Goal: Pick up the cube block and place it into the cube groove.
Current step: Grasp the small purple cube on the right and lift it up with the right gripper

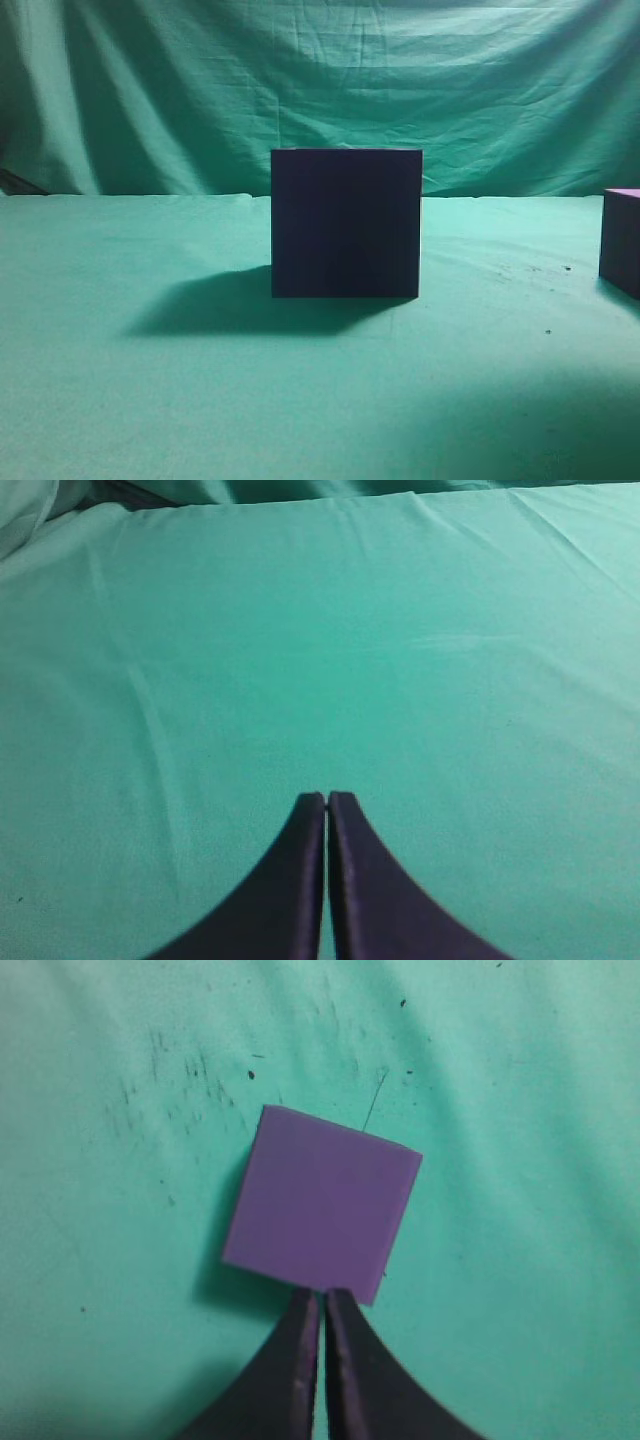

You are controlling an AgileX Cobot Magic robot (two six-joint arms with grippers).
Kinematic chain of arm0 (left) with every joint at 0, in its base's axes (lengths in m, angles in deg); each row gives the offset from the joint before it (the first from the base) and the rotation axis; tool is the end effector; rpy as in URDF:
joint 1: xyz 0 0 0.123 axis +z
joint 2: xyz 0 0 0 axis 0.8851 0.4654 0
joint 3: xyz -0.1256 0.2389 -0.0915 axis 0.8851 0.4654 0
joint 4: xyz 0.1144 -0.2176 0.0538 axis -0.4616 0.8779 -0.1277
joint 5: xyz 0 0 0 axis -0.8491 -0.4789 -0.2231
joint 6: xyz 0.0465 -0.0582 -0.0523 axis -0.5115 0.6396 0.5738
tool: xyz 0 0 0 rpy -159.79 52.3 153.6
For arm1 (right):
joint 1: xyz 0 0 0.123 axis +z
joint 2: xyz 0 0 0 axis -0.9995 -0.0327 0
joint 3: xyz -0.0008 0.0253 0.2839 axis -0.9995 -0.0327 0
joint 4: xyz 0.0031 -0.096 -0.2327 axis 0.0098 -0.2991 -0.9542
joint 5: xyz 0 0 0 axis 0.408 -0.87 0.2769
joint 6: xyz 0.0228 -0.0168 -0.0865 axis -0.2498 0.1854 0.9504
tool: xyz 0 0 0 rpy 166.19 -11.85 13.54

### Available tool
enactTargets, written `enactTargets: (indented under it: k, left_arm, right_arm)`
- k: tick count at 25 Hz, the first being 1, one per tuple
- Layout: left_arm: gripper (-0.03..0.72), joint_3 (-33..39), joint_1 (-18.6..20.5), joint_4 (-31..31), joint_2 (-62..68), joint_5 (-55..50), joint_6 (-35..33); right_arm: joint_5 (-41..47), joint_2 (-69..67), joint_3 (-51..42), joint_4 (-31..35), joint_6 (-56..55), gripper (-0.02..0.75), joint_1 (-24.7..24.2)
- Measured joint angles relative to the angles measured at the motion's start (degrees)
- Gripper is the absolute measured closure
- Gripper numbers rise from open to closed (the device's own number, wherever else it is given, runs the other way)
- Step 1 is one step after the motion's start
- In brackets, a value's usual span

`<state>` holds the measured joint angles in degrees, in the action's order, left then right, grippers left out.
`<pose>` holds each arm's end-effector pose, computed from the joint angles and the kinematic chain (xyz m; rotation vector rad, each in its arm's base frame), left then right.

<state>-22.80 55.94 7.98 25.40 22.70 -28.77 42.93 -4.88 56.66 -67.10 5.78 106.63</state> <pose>0.0524 -0.0030 0.1734 0.1241 1.8472 -0.0151 0.2448 0.0828 0.2502 -0.2522 2.9452 0.0801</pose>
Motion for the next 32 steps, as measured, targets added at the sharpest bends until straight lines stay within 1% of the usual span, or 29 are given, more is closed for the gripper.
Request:
enactTargets:
  k: [2, 3, 7, 10, 12, 13, 14, 18, 19, 23, 28, 29, 30, 32]
  left_arm:
    - [0.688, 0.0, 0.0, 0.0, 0.0, 0.0, 0.0]
    - [0.688, 0.0, 0.0, 0.0, 0.0, 0.0, 0.0]
    - [0.688, 0.0, 0.0, 0.0, 0.0, 0.0, 0.0]
    - [0.688, 0.0, 0.0, 0.0, 0.0, 0.0, 0.0]
    - [0.688, 0.0, 0.0, 0.0, 0.0, 0.0, 0.0]
    - [0.688, 0.0, 0.0, 0.0, 0.0, 0.0, 0.0]
    - [0.688, 0.0, 0.0, 0.0, 0.0, 0.0, 0.0]
    - [0.688, 0.0, 0.0, 0.0, 0.0, 0.0, 0.0]
    - [0.688, 0.0, 0.0, 0.0, 0.0, 0.0, 0.0]
    - [0.688, 0.0, 0.0, 0.0, 0.0, 0.0, 0.0]
    - [0.688, 0.0, 0.0, 0.0, 0.0, 0.0, 0.0]
    - [0.688, 0.0, 0.0, 0.0, 0.0, 0.0, 0.0]
    - [0.688, 0.0, 0.0, 0.0, 0.0, 0.0, 0.0]
    - [0.688, 0.0, 0.0, 0.0, 0.0, 0.0, 0.0]
  right_arm:
    - [0.0, -2.3, 0.8, 0.0, -0.8, 0.738, 0.0]
    - [-0.3, -3.3, 1.0, 0.0, -1.1, 0.69, 0.0]
    - [-0.9, -5.8, 1.0, 0.0, -2.3, 0.431, 0.0]
    - [-2.2, -6.0, 1.1, -0.6, -5.3, 0.2, 0.0]
    - [-2.8, -6.0, 1.1, -1.5, -7.4, 0.111, 0.0]
    - [-3.1, -6.0, 1.1, -1.8, -7.9, 0.09, 0.0]
    - [-3.5, -6.0, 1.1, -1.9, -8.7, 0.106, 0.0]
    - [-5.3, -6.0, 1.1, -2.1, -9.9, 0.106, 0.0]
    - [-5.9, -6.0, 1.1, -2.1, -10.2, 0.16, 0.0]
    - [-7.0, -6.5, 1.1, -2.2, -10.9, 0.158, 0.0]
    - [-6.6, -10.7, 1.1, -2.5, -11.0, 0.158, 0.0]
    - [-6.6, -11.5, 1.1, -2.5, -11.0, 0.199, 0.0]
    - [-6.6, -12.2, 1.1, -2.5, -11.1, 0.181, 0.0]
    - [-6.6, -13.1, 1.1, -2.5, -11.1, 0.181, 0.0]
